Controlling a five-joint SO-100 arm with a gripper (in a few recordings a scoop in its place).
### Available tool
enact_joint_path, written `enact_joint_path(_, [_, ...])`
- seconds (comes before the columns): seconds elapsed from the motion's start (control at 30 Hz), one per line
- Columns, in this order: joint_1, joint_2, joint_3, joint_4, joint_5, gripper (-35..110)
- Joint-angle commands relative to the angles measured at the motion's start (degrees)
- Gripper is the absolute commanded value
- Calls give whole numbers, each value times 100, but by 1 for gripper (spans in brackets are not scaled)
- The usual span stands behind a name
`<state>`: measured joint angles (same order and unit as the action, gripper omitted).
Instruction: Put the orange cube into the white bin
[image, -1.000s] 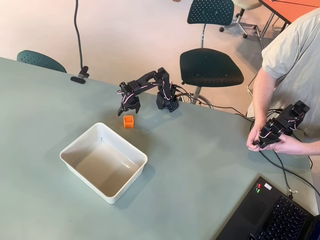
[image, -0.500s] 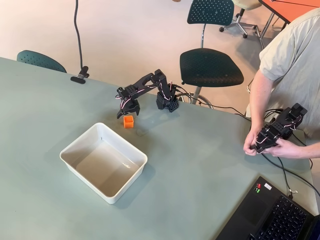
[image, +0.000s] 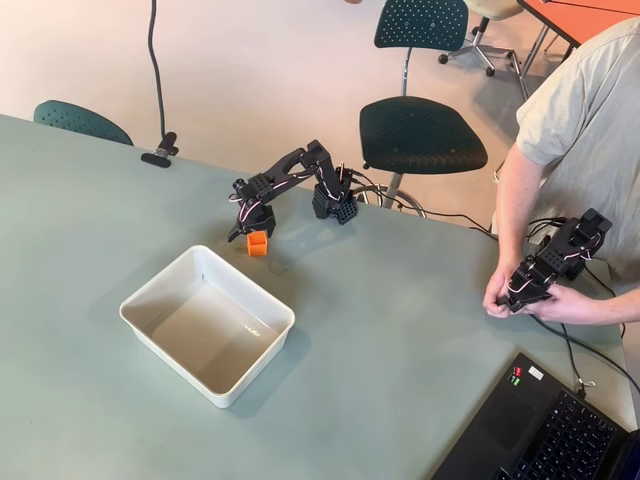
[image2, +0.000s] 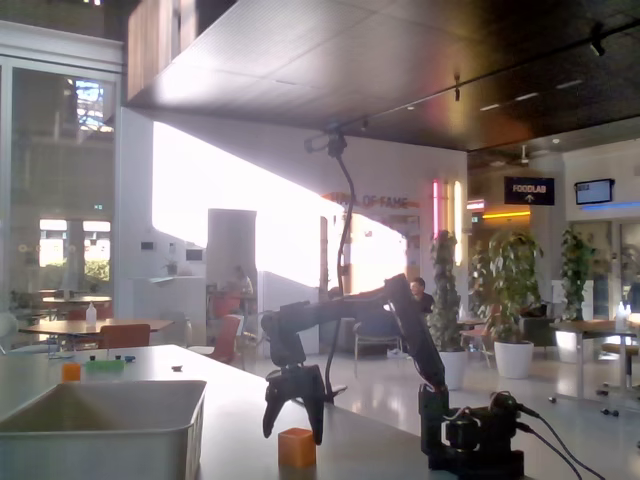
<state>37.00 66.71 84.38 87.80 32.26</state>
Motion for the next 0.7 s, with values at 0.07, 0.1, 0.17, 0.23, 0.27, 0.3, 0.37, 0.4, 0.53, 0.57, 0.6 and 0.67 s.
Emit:
enact_joint_path(0.07, [0,-9,-167,-149,26,66])
enact_joint_path(0.1, [0,-9,-141,-237,26,66])
enact_joint_path(0.17, [0,-18,-114,-360,44,66])
enact_joint_path(0.23, [0,-18,-105,-378,53,66])
enact_joint_path(0.27, [0,-26,-105,-387,53,66])
enact_joint_path(0.3, [0,-35,-97,-387,53,66])
enact_joint_path(0.37, [0,-141,-123,-387,53,65])
enact_joint_path(0.4, [0,-220,-141,-387,53,65])
enact_joint_path(0.53, [0,-422,-158,-387,53,65])
enact_joint_path(0.57, [0,-422,-158,-387,44,65])
enact_joint_path(0.6, [0,-422,-158,-387,44,65])
enact_joint_path(0.67, [0,-404,-167,-387,44,65])
